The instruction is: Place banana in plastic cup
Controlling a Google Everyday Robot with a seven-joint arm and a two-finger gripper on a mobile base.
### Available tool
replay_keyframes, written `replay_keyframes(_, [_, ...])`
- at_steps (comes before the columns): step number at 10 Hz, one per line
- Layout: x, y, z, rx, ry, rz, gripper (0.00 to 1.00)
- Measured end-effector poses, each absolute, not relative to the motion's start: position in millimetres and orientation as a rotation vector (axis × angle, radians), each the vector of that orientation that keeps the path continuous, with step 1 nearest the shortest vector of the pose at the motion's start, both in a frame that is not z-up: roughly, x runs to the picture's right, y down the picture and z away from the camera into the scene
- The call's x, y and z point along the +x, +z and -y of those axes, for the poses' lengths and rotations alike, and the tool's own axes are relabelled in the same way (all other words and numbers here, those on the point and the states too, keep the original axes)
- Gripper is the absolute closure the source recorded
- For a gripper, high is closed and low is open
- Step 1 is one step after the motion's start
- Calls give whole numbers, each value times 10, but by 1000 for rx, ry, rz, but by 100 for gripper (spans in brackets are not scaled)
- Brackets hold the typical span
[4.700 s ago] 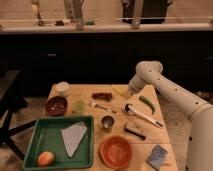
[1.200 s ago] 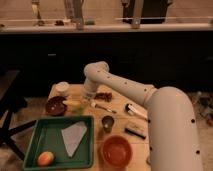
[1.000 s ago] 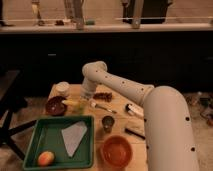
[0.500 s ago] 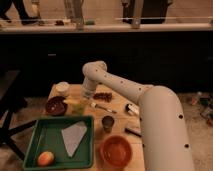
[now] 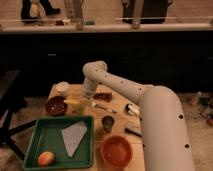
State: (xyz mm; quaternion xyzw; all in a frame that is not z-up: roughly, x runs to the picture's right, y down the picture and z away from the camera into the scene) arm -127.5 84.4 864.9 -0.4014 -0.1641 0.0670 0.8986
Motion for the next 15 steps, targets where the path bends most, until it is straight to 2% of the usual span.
replay_keyframes(6, [-1281,8652,-850,-832,138,340,97])
replay_keyframes(8, [-1281,8657,-862,-834,137,340,87])
replay_keyframes(9, [-1282,8656,-860,-833,137,340,81])
replay_keyframes(14, [-1282,8657,-860,-833,137,340,29])
replay_keyframes(15, [-1282,8656,-860,-833,138,340,22])
